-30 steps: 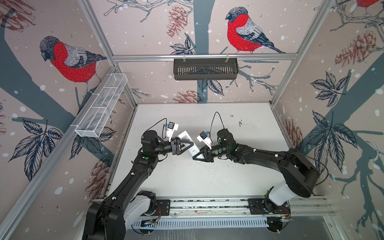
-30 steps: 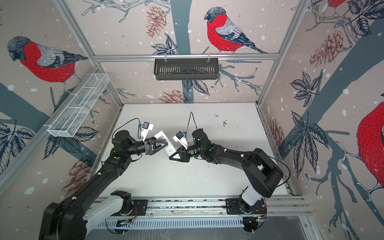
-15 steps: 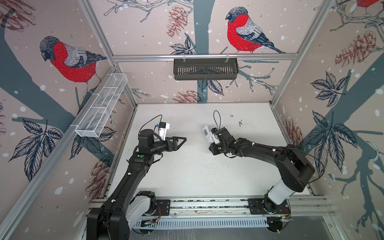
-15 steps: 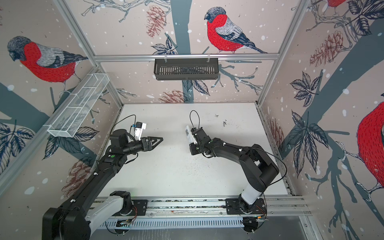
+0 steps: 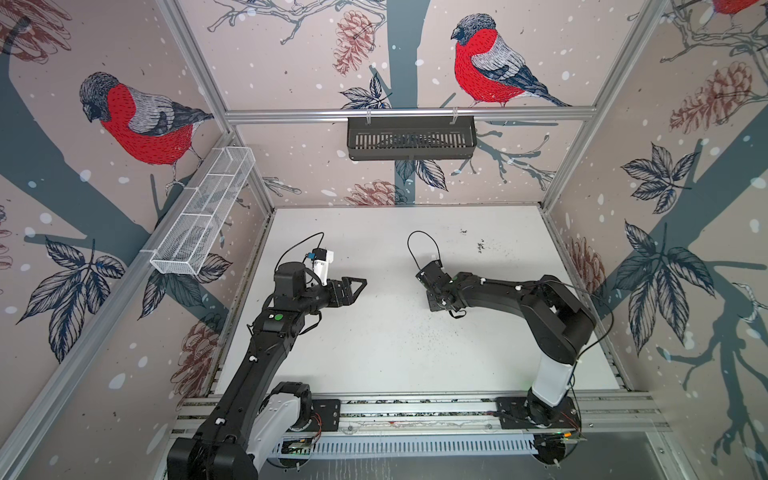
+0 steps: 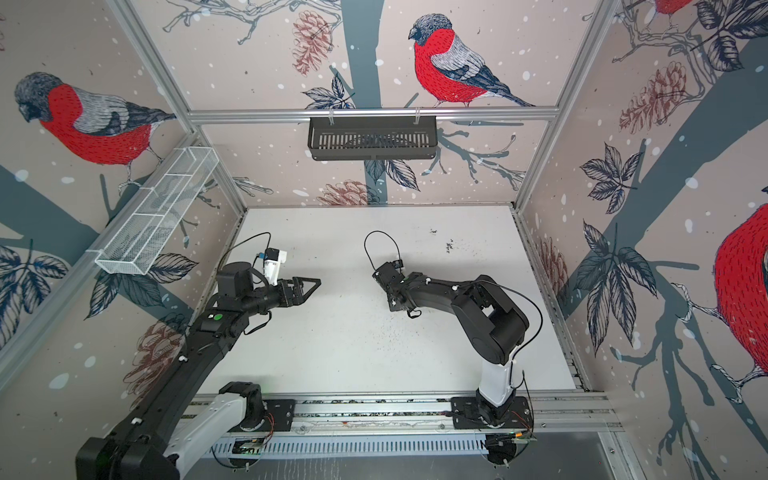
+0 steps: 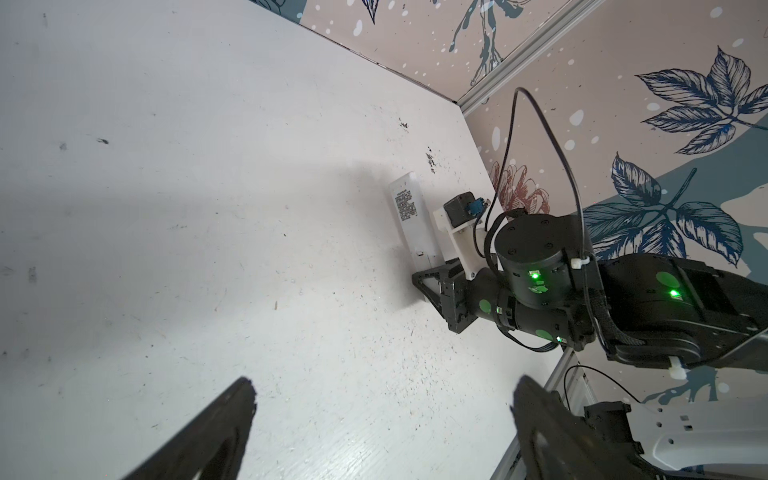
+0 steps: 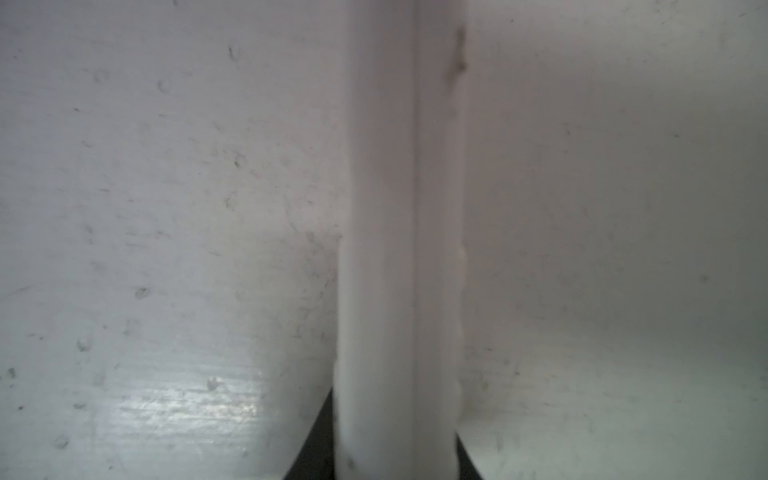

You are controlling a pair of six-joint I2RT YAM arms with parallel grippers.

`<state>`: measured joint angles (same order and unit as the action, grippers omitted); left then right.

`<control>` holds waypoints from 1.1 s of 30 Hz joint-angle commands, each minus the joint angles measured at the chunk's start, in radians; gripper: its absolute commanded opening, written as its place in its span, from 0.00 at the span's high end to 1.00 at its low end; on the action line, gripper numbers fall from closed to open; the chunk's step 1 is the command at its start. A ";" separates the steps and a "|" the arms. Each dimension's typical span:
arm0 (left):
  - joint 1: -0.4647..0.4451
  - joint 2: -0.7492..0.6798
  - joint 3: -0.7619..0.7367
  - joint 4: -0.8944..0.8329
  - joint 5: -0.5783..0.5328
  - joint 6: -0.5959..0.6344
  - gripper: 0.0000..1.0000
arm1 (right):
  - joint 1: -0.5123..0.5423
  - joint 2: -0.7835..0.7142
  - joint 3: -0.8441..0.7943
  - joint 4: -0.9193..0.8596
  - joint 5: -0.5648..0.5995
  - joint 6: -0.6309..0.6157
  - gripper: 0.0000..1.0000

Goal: Load the batteries into the remote control
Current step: 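Lower the remote onto the table and open the left gripper while the right gripper withdraws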

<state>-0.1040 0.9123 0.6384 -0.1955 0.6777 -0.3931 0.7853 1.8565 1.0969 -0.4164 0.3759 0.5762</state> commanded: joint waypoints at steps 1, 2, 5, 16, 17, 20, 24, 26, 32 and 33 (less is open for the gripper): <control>0.001 0.005 0.005 -0.009 0.000 0.022 0.03 | 0.017 0.035 0.027 -0.066 0.070 0.043 0.70; 0.002 0.006 0.002 -0.004 0.002 0.022 0.04 | 0.022 0.044 0.034 -0.073 0.075 0.045 0.68; 0.001 0.009 -0.001 0.002 0.007 0.022 0.03 | 0.033 0.067 0.057 -0.092 0.082 0.050 0.65; 0.000 0.008 -0.012 0.021 0.026 0.021 0.04 | 0.047 0.075 0.088 -0.111 0.080 0.052 0.52; 0.001 0.007 -0.013 0.022 0.026 0.021 0.04 | 0.049 0.075 0.090 -0.111 0.077 0.048 0.50; 0.001 0.005 -0.015 0.025 0.026 0.022 0.03 | 0.052 0.070 0.101 -0.110 0.070 0.042 0.44; 0.001 0.004 -0.016 0.029 0.024 0.018 0.04 | 0.059 0.052 0.107 -0.098 0.058 0.029 0.39; 0.001 0.006 -0.017 0.030 0.023 0.019 0.04 | 0.060 0.043 0.106 -0.086 0.041 0.020 0.38; 0.001 0.017 -0.017 0.035 0.027 0.016 0.03 | 0.058 -0.020 0.081 -0.044 -0.003 -0.004 0.35; 0.000 0.020 -0.018 0.038 0.034 0.016 0.03 | 0.058 -0.040 0.068 -0.031 -0.013 -0.011 0.33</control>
<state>-0.1040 0.9283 0.6212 -0.1905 0.6888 -0.3859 0.8429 1.8515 1.1797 -0.4793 0.3931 0.5896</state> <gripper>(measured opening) 0.964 0.656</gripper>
